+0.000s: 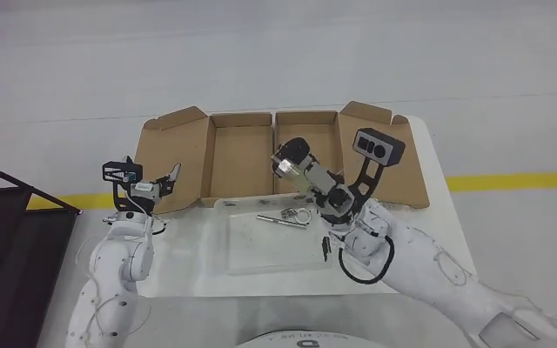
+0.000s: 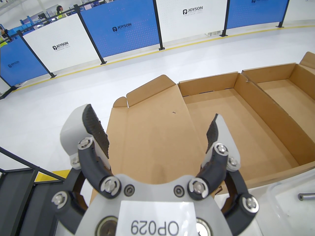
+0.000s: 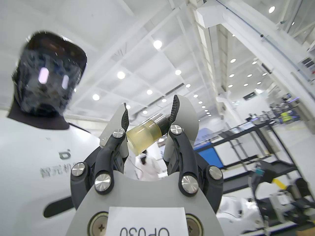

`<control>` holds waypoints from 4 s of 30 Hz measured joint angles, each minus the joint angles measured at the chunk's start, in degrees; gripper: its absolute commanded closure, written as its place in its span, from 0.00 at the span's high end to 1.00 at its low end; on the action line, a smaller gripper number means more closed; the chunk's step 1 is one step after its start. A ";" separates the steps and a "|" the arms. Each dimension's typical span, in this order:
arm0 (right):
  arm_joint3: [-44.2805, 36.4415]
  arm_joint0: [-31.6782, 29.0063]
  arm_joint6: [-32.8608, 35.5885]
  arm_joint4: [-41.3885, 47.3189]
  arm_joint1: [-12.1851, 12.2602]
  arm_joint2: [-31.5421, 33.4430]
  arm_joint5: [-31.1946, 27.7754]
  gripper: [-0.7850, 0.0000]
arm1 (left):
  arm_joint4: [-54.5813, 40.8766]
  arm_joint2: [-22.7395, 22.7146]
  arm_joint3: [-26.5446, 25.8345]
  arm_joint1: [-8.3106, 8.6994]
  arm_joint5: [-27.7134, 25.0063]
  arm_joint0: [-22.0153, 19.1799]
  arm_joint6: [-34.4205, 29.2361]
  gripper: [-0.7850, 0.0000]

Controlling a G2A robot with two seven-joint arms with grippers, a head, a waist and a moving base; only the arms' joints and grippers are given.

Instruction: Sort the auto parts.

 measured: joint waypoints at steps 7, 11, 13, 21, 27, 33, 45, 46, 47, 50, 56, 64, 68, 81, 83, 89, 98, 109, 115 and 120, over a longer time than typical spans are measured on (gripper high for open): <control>5.47 -0.70 26.55 25.93 -1.88 4.40 0.00 0.00 | 0.00 0.00 0.00 0.00 0.00 0.00 0.00 1.00; 7.79 -2.33 38.24 34.80 -3.55 7.46 0.00 0.00 | 0.00 0.00 0.00 0.00 0.00 0.00 0.00 1.00; 8.77 -3.11 43.59 38.37 -4.51 8.86 0.00 0.00 | 0.00 0.00 0.00 0.00 0.00 0.00 0.00 1.00; 11.31 -5.09 52.60 41.08 -7.84 12.61 0.00 0.00 | 0.00 0.00 0.00 0.00 0.00 0.00 0.00 1.00; 11.10 -6.50 52.48 38.22 -9.65 14.39 0.00 0.00 | 0.00 0.00 0.00 0.00 0.00 0.00 0.00 1.00; 11.70 -7.14 52.35 26.45 -10.75 20.81 0.00 0.00 | 0.00 0.00 0.00 0.00 0.00 0.00 0.00 1.00; 3.18 -14.41 26.91 -21.20 -14.42 29.27 0.00 0.00 | 0.00 0.00 0.00 0.00 0.00 0.00 0.00 1.00; 3.33 -14.51 25.20 -23.23 -14.51 29.03 0.00 0.00 | 0.00 0.00 0.00 0.00 0.00 0.00 0.00 1.00; 3.50 -14.53 24.02 -24.52 -14.55 28.82 0.00 0.00 | 0.00 0.00 0.00 0.00 0.00 0.00 0.00 1.00; 4.26 -14.32 20.86 -29.13 -14.50 29.13 0.00 0.00 | 0.00 0.00 0.00 0.00 0.00 0.00 0.00 1.00; 10.59 -15.21 11.82 -37.79 -14.06 35.45 0.00 0.00 | 0.00 0.00 0.00 0.00 0.00 0.00 0.00 1.00; 19.93 -16.46 4.89 -46.88 -13.16 46.14 6.91 0.00 | 0.00 0.00 0.00 0.00 0.00 0.00 0.00 1.00; 25.73 -14.90 4.50 -47.52 -13.11 46.54 9.88 0.00 | 0.00 0.00 0.00 0.00 0.00 0.00 0.00 1.00; 42.50 -5.04 16.98 -69.65 -13.76 35.02 25.12 0.00 | 0.00 0.00 0.00 0.00 0.00 0.00 0.00 1.00; 43.64 -4.28 16.95 -70.49 -13.90 34.07 26.09 0.00 | 0.00 0.00 0.00 0.00 0.00 0.00 0.00 1.00; 44.56 -3.21 15.62 -70.87 -14.06 32.67 26.54 0.00 | 0.00 0.00 0.00 0.00 0.00 0.00 0.00 1.00; 44.76 -2.65 15.46 -70.94 -14.16 31.24 27.89 1.00 | 0.00 0.00 0.00 0.00 0.00 0.00 0.00 1.00; 36.88 -6.12 10.80 -67.41 -13.42 33.07 23.86 1.00 | 0.00 0.00 0.00 0.00 0.00 0.00 0.00 1.00; 23.75 -14.17 7.53 -56.79 -12.32 36.70 12.28 1.00 | 0.00 0.00 0.00 0.00 0.00 0.00 0.00 1.00; 19.50 -17.46 10.99 -53.53 -11.45 37.42 5.58 1.00 | 0.00 0.00 0.00 0.00 0.00 0.00 0.00 1.00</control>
